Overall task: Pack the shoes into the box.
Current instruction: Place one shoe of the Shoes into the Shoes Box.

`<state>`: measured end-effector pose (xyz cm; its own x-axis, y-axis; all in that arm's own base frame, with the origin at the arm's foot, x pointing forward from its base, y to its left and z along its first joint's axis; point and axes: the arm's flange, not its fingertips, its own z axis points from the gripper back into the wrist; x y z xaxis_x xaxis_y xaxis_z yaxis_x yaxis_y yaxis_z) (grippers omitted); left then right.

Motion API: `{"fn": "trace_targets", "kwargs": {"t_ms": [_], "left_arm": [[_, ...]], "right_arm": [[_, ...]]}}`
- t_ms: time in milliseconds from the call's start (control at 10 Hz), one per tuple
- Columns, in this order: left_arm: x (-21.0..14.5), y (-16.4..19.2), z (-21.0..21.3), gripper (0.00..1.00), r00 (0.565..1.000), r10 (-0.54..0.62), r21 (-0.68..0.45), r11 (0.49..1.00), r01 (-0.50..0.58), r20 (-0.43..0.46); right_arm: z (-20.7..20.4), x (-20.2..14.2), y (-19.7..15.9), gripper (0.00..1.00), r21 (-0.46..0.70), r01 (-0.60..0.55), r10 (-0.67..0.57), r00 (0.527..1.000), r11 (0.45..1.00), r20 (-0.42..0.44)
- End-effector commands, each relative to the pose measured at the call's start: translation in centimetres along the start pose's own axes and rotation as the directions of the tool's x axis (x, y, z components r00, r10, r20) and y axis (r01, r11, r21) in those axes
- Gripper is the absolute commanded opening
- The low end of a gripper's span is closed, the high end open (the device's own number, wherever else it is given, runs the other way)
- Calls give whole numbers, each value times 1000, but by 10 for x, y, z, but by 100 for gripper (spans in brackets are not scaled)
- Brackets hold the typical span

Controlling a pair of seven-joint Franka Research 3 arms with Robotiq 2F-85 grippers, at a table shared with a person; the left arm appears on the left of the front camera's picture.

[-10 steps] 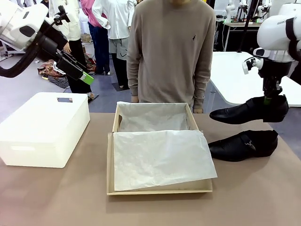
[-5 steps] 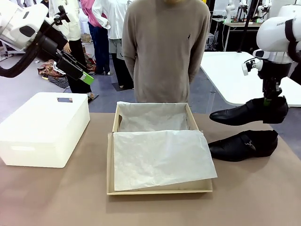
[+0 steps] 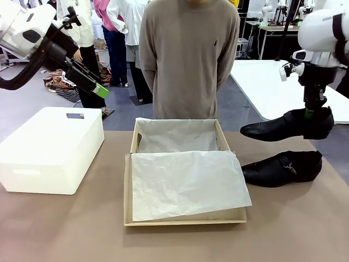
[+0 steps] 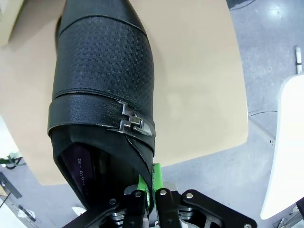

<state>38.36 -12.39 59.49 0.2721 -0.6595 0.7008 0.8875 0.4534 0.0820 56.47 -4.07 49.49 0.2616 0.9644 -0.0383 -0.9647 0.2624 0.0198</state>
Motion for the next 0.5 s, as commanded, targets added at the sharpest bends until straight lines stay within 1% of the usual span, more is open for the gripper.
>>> {"fn": "trace_targets", "kwargs": {"t_ms": [0, 200, 400], "left_arm": [[-1, 1, 0, 100, 1000, 1, -15, 1000, -1, 15], [-1, 1, 0, 100, 1000, 1, -15, 1000, -1, 15], [-1, 1, 0, 100, 1000, 1, -15, 1000, -1, 15]], "right_arm": [[30, 22, 16, 0, 14, 47, -48, 999, 999, 6], [50, 49, 25, 0, 10, 48, -48, 999, 999, 15], [69, 86, 36, 0, -5, 30, -30, 999, 1000, 13]]}}
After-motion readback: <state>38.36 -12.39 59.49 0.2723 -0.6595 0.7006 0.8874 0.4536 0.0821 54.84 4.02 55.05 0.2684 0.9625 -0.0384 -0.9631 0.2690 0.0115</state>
